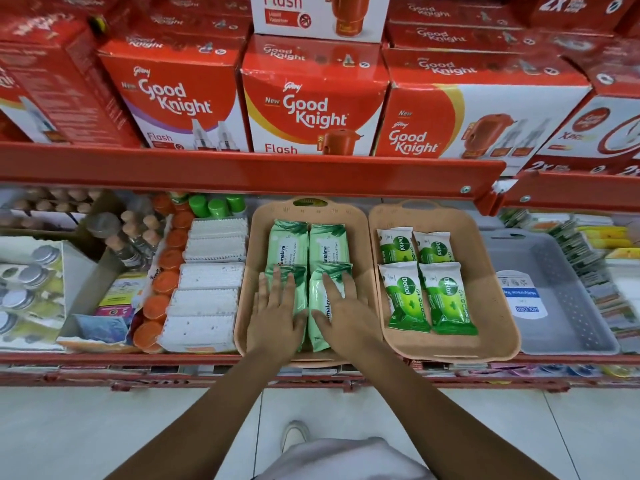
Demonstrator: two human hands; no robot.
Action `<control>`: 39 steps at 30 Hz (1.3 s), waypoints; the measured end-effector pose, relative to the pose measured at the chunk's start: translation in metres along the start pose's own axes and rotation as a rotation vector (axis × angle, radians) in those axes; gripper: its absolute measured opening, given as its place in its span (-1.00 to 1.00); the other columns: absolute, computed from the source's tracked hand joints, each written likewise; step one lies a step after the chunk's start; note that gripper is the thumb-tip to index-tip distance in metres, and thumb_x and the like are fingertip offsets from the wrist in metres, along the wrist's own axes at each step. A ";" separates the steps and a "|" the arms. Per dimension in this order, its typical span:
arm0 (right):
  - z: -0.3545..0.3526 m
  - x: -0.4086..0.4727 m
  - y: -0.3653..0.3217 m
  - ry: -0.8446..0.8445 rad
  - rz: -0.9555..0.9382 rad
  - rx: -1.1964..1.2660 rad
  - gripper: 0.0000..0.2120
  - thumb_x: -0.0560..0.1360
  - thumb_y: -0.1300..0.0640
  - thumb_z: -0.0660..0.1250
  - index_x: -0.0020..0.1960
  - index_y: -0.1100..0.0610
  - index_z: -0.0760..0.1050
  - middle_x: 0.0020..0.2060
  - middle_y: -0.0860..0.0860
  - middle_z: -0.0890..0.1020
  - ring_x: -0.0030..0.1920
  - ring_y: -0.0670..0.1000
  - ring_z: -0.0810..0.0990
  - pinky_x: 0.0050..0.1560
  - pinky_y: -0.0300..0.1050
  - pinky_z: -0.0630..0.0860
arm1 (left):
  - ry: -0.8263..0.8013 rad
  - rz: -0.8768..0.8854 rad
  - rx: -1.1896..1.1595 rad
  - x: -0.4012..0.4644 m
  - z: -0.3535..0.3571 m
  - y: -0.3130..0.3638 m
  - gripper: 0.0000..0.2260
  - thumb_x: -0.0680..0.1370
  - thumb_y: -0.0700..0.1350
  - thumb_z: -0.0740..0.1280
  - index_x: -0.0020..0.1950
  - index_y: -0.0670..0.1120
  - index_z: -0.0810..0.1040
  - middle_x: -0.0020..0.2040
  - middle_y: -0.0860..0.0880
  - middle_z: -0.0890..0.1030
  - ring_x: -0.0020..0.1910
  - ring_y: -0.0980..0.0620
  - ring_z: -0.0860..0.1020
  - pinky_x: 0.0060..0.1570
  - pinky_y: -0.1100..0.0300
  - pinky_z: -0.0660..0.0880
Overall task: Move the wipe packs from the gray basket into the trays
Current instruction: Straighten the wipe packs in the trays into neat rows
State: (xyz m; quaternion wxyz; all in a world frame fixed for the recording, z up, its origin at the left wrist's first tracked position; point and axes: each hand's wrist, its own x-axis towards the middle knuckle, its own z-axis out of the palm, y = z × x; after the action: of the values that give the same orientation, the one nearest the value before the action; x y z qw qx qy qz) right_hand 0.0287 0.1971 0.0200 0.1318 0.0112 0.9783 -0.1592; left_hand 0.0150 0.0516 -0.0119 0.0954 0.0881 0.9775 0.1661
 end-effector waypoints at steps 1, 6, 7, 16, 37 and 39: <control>0.002 0.001 -0.002 -0.008 0.005 0.019 -0.34 0.55 -0.19 0.12 0.55 -0.10 -0.10 0.56 0.07 -0.05 0.49 0.25 0.15 0.29 0.09 0.43 | -0.007 -0.042 -0.035 -0.003 -0.001 0.002 -0.39 0.59 0.17 0.00 0.53 0.00 -0.17 0.52 -0.04 -0.30 0.47 -0.10 -0.35 0.44 0.01 0.02; 0.000 0.008 -0.009 -0.017 0.028 0.041 -0.30 0.53 -0.14 0.20 0.55 -0.08 -0.07 0.56 0.10 -0.07 0.47 0.27 0.16 0.26 0.05 0.43 | -0.045 -0.121 -0.124 0.002 -0.014 0.009 -0.40 0.57 0.12 0.12 0.54 0.09 -0.07 0.56 -0.01 -0.21 0.51 -0.21 -0.05 0.31 -0.04 0.29; -0.002 0.010 -0.010 -0.021 0.036 0.047 -0.29 0.52 -0.12 0.23 0.55 -0.07 -0.04 0.56 0.11 -0.05 0.45 0.28 0.20 0.25 0.04 0.43 | -0.058 -0.125 -0.106 0.004 -0.017 0.010 -0.40 0.57 0.10 0.14 0.54 0.08 -0.05 0.56 -0.03 -0.19 0.50 -0.23 -0.01 0.30 -0.05 0.31; -0.036 0.009 -0.002 -0.200 0.040 0.194 -0.34 0.42 -0.15 0.35 0.47 -0.04 0.26 0.44 0.04 0.33 0.40 0.10 0.34 0.27 -0.06 0.36 | -0.312 -0.202 0.034 0.011 -0.034 0.010 -0.40 0.53 0.15 0.19 0.52 0.06 0.08 0.57 -0.08 -0.06 0.43 -0.17 0.24 0.24 -0.01 0.39; 0.026 0.008 0.010 -0.171 -0.094 -0.056 0.02 0.14 -0.28 -0.68 0.54 0.09 -0.33 0.54 0.11 -0.27 0.54 0.08 -0.30 0.41 -0.09 -0.38 | -0.257 -0.070 0.132 0.000 0.010 0.003 -0.43 0.61 0.13 -0.21 0.49 -0.12 -0.35 0.52 -0.05 -0.33 0.46 0.02 -0.37 0.40 0.03 -0.39; 0.022 0.007 0.009 -0.191 -0.089 -0.052 -0.19 0.38 -0.27 -0.53 0.54 0.10 -0.32 0.55 0.12 -0.26 0.54 0.08 -0.29 0.45 -0.08 -0.34 | -0.233 -0.068 0.130 -0.001 0.010 0.002 -0.42 0.59 0.15 -0.24 0.49 -0.13 -0.33 0.53 -0.06 -0.31 0.47 0.01 -0.35 0.38 0.05 -0.40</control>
State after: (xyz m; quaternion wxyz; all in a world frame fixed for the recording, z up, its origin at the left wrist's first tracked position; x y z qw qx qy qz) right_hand 0.0282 0.1983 -0.0043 0.2173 -0.0508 0.9647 -0.1400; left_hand 0.0183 0.0561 -0.0204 0.2079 0.0798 0.9709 0.0877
